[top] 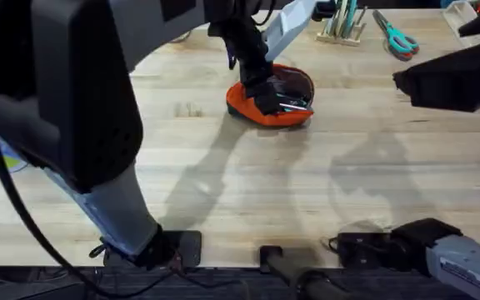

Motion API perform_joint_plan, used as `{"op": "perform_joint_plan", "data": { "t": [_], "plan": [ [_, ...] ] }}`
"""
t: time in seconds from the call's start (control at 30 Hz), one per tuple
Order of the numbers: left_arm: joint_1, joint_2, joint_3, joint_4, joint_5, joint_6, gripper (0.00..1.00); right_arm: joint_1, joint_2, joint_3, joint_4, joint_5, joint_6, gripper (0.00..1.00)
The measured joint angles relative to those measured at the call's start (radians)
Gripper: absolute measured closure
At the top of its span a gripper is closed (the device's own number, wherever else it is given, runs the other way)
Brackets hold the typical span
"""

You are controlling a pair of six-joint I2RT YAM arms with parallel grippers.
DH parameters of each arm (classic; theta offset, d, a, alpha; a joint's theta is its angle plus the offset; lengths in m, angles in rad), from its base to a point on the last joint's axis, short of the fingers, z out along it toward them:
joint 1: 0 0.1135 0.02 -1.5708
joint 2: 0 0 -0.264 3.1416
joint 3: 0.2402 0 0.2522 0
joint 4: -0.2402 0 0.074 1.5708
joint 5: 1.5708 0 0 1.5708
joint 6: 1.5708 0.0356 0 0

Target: Unzip the bag, pick up the pens from the table one at a time and place them inside, then zip the bag closed.

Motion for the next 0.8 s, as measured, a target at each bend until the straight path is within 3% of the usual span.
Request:
{"op": "perform_joint_plan", "data": {
  "t": [0.33,0.6,0.8],
  "plan": [
    [0.017,-0.053,-0.010,-0.012,0.003,0.000,0.008,0.000,0.000,0.000,0.000,0.000,0.000,0.003],
    [0.118,-0.223,-0.010,-0.030,0.004,0.001,0.008,0.000,0.000,0.000,0.000,0.000,0.000,0.003],
    [0.188,-0.277,-0.010,-0.043,0.004,0.001,0.008,0.000,0.000,0.000,0.000,0.000,0.000,0.003]
  ]
}}
